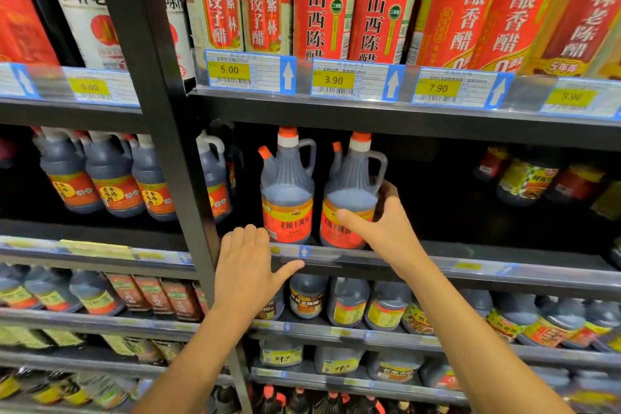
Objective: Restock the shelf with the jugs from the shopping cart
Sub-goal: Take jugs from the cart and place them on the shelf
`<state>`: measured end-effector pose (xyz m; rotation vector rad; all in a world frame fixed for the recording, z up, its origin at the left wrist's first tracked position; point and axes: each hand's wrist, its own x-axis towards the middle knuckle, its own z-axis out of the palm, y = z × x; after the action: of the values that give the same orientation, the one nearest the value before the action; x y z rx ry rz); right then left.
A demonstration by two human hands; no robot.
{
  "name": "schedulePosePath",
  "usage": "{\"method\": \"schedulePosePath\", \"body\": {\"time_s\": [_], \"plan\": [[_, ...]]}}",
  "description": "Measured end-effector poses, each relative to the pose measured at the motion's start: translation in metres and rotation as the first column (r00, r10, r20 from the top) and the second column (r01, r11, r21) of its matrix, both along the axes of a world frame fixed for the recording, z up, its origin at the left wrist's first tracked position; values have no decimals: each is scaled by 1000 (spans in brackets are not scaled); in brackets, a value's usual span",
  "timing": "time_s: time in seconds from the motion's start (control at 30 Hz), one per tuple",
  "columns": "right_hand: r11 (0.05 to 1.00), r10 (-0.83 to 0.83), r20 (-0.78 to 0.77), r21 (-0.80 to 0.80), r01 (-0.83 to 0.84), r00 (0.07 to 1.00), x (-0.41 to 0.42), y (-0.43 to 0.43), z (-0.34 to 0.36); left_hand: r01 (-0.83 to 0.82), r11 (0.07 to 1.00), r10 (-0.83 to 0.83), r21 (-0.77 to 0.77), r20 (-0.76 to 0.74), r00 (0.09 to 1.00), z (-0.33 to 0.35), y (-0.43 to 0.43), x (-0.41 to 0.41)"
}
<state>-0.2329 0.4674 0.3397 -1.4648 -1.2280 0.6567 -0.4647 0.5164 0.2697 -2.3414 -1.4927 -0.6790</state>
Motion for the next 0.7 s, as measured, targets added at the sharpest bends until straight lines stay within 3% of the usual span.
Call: {"method": "schedulePosePath", "body": {"time_s": [0.3, 0.4, 0.5, 0.6, 0.7], "plan": [[997, -70, 55, -15, 71, 996, -3, -8, -7, 6, 999, -8, -49, -26, 1000, 5, -3, -2], [996, -60, 104, -53, 66, 993, -3, -13, -6, 71, 995, -66, -67, 75, 995, 12, -7, -6], [994, -59, 246, -74, 79, 968, -4, -27, -4, 151, 987, -134, -54, 232, 963, 21, -15, -12], [986, -83, 483, -86, 141, 871, -1, -45, -8, 235, 972, -236, 25, 183, 954, 28, -26, -13], [966, -96, 677, -112, 232, 729, 2, -77, -19, 391, 921, -387, -5, 129, 913, 24, -40, 0]]}}
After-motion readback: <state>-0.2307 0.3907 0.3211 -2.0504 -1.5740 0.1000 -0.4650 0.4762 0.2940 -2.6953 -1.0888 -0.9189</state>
